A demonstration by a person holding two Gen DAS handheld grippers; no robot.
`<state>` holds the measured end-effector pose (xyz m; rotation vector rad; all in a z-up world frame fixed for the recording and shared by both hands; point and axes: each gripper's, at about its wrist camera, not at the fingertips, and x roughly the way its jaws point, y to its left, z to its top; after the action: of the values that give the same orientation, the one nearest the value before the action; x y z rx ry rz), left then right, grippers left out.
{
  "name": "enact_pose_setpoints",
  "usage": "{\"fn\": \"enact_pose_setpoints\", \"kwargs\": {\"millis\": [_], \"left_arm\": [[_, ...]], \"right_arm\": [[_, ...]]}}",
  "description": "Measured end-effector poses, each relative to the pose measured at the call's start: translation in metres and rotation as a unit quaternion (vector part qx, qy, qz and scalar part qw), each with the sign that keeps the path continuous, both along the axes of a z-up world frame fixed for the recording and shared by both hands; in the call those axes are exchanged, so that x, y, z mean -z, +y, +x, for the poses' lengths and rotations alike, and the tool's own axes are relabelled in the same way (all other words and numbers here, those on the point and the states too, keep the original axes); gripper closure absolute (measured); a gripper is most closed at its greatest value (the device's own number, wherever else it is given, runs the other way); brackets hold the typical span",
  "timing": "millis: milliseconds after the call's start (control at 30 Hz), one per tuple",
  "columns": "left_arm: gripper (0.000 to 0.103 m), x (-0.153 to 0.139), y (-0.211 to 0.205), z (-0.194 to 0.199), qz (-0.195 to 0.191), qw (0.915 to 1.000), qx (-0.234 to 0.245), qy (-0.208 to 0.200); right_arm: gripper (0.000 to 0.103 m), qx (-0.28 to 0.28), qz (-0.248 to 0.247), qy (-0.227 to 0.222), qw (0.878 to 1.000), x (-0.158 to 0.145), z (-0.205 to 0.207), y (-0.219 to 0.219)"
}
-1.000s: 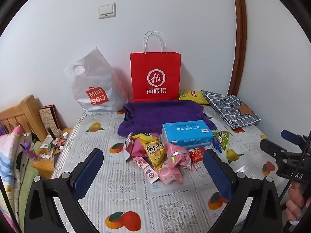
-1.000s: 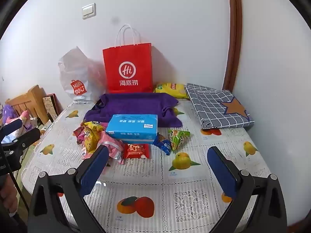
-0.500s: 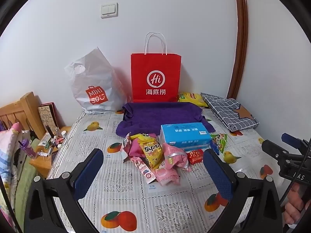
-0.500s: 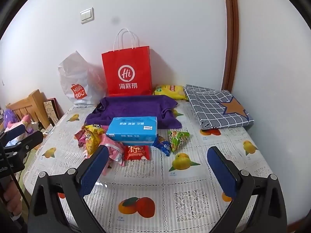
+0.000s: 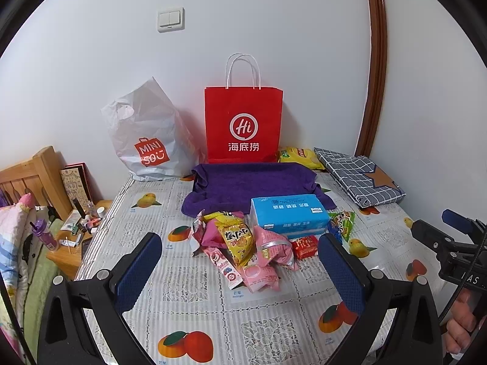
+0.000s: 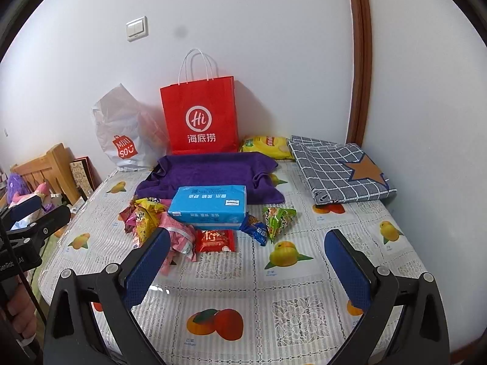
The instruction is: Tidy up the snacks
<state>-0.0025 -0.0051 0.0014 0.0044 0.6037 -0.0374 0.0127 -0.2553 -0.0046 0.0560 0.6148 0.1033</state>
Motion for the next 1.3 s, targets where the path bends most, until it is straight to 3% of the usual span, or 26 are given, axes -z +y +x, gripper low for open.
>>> {"fn": "enact_pose_setpoints", "kwargs": {"millis": [1300], "left_arm": [[0.000, -0.0079, 0.0055, -0.0005, -0.002, 1.0000, -0.005, -0.006]], "right_arm": [[0.002, -0.007, 0.003, -0.010, 1.000, -0.0042, -0.0034, 0.0063]]}}
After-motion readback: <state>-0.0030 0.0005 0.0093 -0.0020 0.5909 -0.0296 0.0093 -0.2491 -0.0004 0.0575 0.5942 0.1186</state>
